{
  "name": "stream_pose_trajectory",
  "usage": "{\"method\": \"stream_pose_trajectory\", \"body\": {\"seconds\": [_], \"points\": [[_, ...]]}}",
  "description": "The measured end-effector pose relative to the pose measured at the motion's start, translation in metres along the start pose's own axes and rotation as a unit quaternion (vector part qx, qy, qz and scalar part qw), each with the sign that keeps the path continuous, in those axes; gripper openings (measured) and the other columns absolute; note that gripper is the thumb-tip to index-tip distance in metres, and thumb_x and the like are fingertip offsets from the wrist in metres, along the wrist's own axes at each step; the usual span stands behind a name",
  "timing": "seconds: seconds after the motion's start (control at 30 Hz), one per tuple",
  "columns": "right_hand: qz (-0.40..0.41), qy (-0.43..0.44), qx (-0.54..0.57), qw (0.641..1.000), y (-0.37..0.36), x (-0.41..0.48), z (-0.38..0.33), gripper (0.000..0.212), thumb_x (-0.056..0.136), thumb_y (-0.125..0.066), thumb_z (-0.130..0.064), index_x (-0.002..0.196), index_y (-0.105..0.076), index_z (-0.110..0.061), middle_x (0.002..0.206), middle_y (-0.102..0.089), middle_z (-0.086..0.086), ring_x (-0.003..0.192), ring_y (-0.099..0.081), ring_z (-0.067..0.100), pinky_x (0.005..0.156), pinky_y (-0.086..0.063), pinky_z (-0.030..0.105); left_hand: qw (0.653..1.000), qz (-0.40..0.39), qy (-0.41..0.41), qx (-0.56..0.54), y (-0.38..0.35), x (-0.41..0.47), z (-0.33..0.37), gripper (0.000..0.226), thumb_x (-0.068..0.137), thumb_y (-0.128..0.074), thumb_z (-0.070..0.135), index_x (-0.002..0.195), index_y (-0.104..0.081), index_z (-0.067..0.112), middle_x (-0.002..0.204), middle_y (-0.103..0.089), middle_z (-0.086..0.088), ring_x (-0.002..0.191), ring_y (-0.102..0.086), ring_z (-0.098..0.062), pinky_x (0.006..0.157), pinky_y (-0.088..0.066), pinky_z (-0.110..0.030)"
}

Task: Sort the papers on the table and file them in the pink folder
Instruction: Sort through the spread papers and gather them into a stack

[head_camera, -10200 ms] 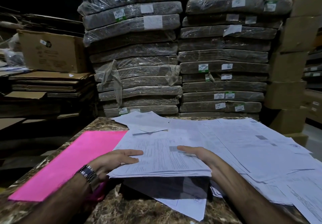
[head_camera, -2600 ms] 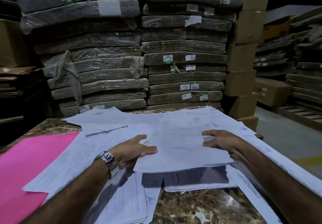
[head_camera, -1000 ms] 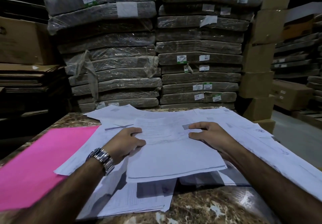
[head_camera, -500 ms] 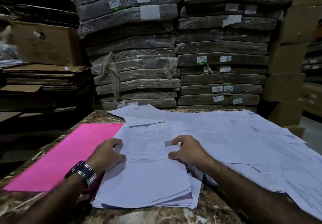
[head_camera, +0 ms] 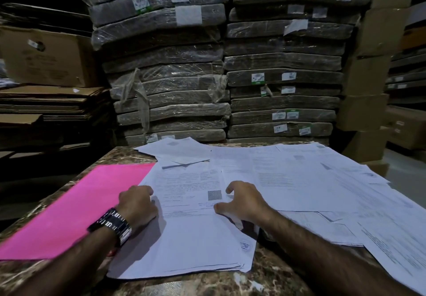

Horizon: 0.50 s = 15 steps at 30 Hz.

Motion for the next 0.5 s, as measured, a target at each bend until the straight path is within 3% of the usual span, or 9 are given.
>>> {"method": "stream_pose_trajectory", "body": {"seconds": [0.1,0.17,0.27,0.33,0.4,0.47,0.5], "points": [[0.017,-0.028,0.001,0.999,0.023,0.005,0.009,0.047,0.081,-0.073,-0.041,0.112,-0.064,-0.006,0.119,-0.065,0.008,0.107,-0.061,0.022,0.088,-0.05,0.033,0.997,-0.011,-0.041,-0.07,0.002,0.004,0.031,0.046,0.085,-0.065,0.019,0.129,-0.054,0.013,0.135,-0.055,-0.005,0.124,-0.05,-0.023,0.102,-0.039,-0.03],[0.035,-0.066,0.03,0.997,0.043,0.013,0.026,0.043,0.082,-0.073,-0.037,0.105,-0.067,-0.001,0.111,-0.07,0.012,0.099,-0.068,0.027,0.083,-0.055,0.036,0.986,-0.044,-0.068,-0.145,-0.001,0.007,0.06,0.046,0.082,-0.069,0.02,0.126,-0.058,0.014,0.129,-0.058,-0.003,0.117,-0.054,-0.02,0.097,-0.043,-0.029],[0.063,-0.136,0.002,0.989,0.073,0.025,0.072,0.039,0.077,-0.074,-0.043,0.069,-0.063,-0.007,0.078,-0.069,0.009,0.089,-0.072,0.03,0.064,-0.051,0.03,0.97,-0.064,-0.114,-0.205,-0.009,0.01,0.112,0.037,0.073,-0.072,0.024,0.11,-0.065,0.022,0.105,-0.064,0.002,0.101,-0.058,-0.015,0.085,-0.047,-0.028],[0.086,-0.206,-0.046,0.974,0.088,0.029,0.107,0.042,0.071,-0.072,-0.048,0.062,-0.053,-0.012,0.079,-0.066,0.007,0.093,-0.068,0.033,0.069,-0.047,0.028,0.967,-0.075,-0.134,-0.203,-0.018,0.013,0.147,0.037,0.077,-0.073,0.022,0.113,-0.065,0.018,0.107,-0.066,0.001,0.1,-0.059,-0.015,0.079,-0.044,-0.022],[0.103,-0.288,-0.077,0.949,0.101,0.023,0.134,0.04,0.066,-0.07,-0.05,0.076,-0.061,-0.012,0.096,-0.07,0.009,0.101,-0.059,0.033,0.083,-0.048,0.035,0.967,-0.106,-0.141,-0.182,-0.03,0.017,0.179,0.023,0.08,-0.071,0.023,0.101,-0.065,0.017,0.104,-0.065,-0.002,0.098,-0.059,-0.018,0.074,-0.042,-0.02],[0.106,-0.364,-0.099,0.92,0.109,0.013,0.154,0.059,0.067,-0.07,-0.058,0.106,-0.062,-0.014,0.121,-0.06,0.012,0.115,-0.048,0.033,0.093,-0.043,0.044,0.971,-0.143,-0.137,-0.137,-0.041,0.015,0.207,0.015,0.082,-0.068,0.027,0.08,-0.059,0.015,0.091,-0.059,-0.002,0.091,-0.057,-0.02,0.062,-0.042,-0.023],[0.105,-0.386,-0.11,0.91,0.112,0.011,0.163,0.073,0.066,-0.069,-0.063,0.119,-0.055,-0.015,0.132,-0.05,0.014,0.122,-0.043,0.034,0.097,-0.04,0.047,0.971,-0.161,-0.133,-0.115,-0.045,0.013,0.219,0.017,0.082,-0.068,0.029,0.083,-0.06,0.013,0.09,-0.06,-0.002,0.092,-0.06,-0.022,0.06,-0.043,-0.022]]}}
Point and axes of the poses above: each hand's wrist, its own x-axis towards the middle knuckle, its own y-axis out of the back of the hand, z = x × y, the point moved 3 cm from there along x, towards the middle knuckle
